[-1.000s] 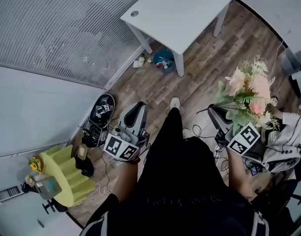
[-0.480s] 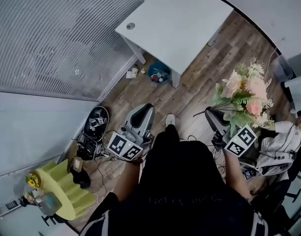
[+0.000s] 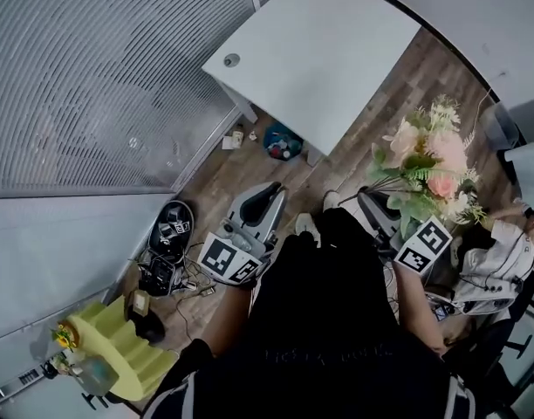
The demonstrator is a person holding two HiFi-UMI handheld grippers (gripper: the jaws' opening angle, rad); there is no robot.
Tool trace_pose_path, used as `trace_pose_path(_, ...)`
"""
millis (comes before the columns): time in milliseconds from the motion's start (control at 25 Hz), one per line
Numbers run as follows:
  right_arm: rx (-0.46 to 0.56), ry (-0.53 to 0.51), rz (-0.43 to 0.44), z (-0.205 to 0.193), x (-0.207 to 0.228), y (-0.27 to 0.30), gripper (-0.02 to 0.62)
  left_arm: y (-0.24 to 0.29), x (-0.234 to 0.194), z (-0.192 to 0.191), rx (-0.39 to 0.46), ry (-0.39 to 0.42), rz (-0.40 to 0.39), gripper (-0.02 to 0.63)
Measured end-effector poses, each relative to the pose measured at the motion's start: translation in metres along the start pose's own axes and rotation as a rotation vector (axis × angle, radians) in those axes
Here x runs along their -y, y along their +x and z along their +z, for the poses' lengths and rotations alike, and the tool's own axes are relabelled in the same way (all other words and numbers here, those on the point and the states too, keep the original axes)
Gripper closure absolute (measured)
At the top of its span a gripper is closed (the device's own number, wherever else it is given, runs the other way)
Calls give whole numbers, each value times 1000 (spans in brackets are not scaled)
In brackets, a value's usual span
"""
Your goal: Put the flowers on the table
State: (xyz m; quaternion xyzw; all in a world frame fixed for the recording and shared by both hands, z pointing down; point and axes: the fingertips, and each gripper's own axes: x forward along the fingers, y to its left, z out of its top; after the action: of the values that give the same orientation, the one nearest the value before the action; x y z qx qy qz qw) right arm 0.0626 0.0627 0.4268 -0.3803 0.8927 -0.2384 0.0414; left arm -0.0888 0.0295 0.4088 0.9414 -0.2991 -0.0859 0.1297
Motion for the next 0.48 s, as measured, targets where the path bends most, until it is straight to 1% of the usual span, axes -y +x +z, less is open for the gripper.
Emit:
trace_pose_path(80, 0, 1, -3, 5, 12, 8, 554, 10, -9, -1, -3, -17, 4, 554)
trace_pose_path(240, -12, 3, 7, 12, 41, 26, 554, 34, -23, -1, -28, 3, 0, 554)
trace_pose_path(480, -43, 0, 32, 31, 90, 55, 554, 80, -50, 9, -35, -3, 16, 554)
